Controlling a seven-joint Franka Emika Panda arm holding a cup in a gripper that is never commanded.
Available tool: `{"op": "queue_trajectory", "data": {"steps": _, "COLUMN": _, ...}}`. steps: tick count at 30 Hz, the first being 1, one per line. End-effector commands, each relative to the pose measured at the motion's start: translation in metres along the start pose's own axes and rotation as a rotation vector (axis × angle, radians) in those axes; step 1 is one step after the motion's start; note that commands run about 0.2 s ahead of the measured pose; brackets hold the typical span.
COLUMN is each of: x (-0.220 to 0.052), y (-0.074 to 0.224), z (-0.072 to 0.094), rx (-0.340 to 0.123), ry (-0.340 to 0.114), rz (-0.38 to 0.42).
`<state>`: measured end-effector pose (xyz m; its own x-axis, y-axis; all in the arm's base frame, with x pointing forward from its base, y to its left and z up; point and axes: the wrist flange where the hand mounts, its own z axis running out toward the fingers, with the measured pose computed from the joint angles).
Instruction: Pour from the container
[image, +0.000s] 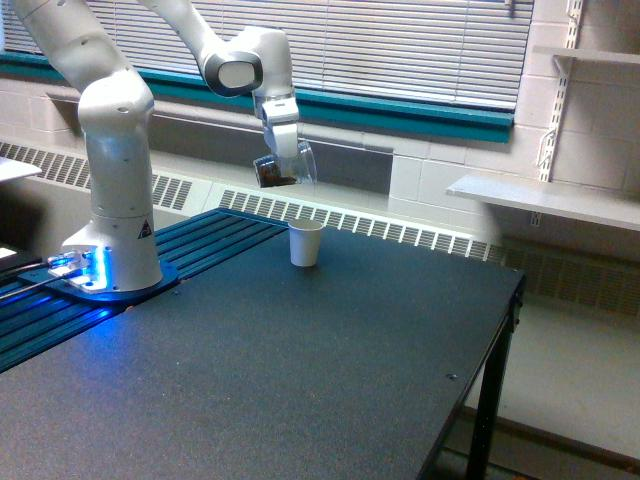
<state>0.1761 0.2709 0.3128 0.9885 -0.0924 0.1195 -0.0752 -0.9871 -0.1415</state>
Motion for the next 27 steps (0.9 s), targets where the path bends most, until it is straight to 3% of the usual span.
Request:
{"op": "queue_trajectory", "data": {"steps": 1, "x": 0.003, "y": 0.018, "z": 0.009, "rx": -0.033, "ry": -0.019, "rz": 0.023}}
{"op": "queue_trajectory", "data": {"steps": 14, "x": -0.025, "y": 0.013, "z": 0.022, "rx": -0.02, "ry": -0.095, "rz": 0.016}}
{"op": "queue_trajectory", "data": {"steps": 27, "x": -0.013, "y": 0.022, "z": 0.028, "rx": -0.037, "ry": -0.082, "rz": 0.061}}
